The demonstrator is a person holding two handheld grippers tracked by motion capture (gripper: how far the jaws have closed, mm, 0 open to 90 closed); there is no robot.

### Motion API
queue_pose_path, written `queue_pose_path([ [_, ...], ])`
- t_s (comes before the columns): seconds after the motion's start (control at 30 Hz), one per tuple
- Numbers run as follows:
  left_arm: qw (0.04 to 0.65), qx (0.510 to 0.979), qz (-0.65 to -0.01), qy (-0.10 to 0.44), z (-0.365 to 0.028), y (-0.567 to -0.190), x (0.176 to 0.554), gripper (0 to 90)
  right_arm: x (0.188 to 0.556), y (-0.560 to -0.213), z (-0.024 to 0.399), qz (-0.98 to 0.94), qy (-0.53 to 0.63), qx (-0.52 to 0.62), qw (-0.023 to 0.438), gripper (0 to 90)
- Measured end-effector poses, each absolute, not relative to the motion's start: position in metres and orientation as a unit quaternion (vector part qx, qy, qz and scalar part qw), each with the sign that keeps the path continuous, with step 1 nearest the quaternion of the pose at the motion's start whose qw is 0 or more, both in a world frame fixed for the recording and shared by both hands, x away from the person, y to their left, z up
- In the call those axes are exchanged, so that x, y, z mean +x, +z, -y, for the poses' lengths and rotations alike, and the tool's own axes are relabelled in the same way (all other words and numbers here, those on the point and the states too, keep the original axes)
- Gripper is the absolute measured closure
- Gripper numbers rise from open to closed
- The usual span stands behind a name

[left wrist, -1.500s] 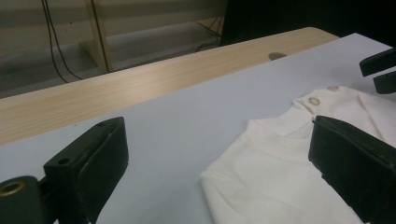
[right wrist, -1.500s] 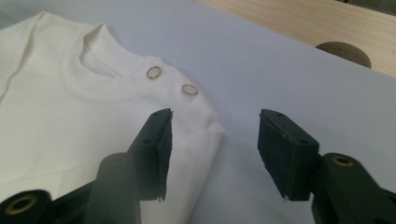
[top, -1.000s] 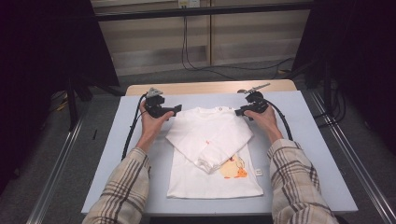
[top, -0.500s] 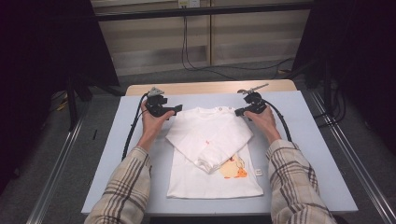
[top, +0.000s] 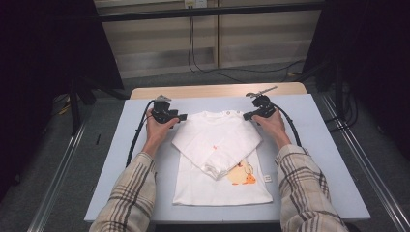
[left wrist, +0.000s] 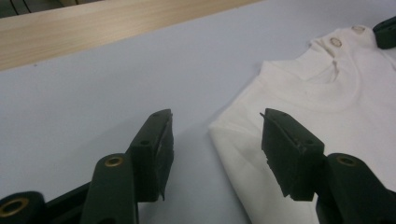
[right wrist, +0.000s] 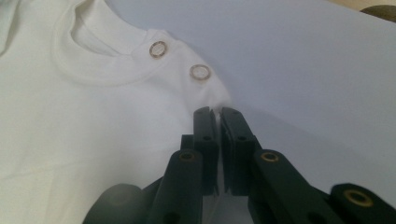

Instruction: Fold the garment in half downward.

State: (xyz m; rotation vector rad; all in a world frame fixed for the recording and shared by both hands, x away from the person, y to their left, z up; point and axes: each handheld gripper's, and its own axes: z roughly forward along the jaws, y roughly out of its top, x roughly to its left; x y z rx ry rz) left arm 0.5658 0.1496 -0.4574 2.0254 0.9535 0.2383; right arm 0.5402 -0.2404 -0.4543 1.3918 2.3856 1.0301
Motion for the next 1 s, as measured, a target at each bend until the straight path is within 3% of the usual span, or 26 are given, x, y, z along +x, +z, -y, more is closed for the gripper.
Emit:
queue_pose_path([
  [0.23, 0.416, 0.824, -0.374, 0.090, -0.145, -0.463, 0.566, 56.6, 0.540, -0.454, 0.240, -0.807, 0.347, 0.469, 0.098, 85.6],
  [0.57, 0.398, 0.838, -0.360, 0.098, -0.137, -0.461, 0.564, 66.9, 0.540, -0.454, 0.239, -0.809, 0.345, 0.465, 0.103, 85.5],
  [0.73, 0.410, 0.835, -0.358, 0.077, -0.137, -0.463, 0.564, 82.7, 0.539, -0.454, 0.239, -0.808, 0.346, 0.466, 0.102, 85.5],
  [1.0, 0.418, 0.824, -0.376, 0.067, -0.140, -0.461, 0.564, 86.7, 0.540, -0.455, 0.241, -0.799, 0.353, 0.478, 0.095, 85.8],
])
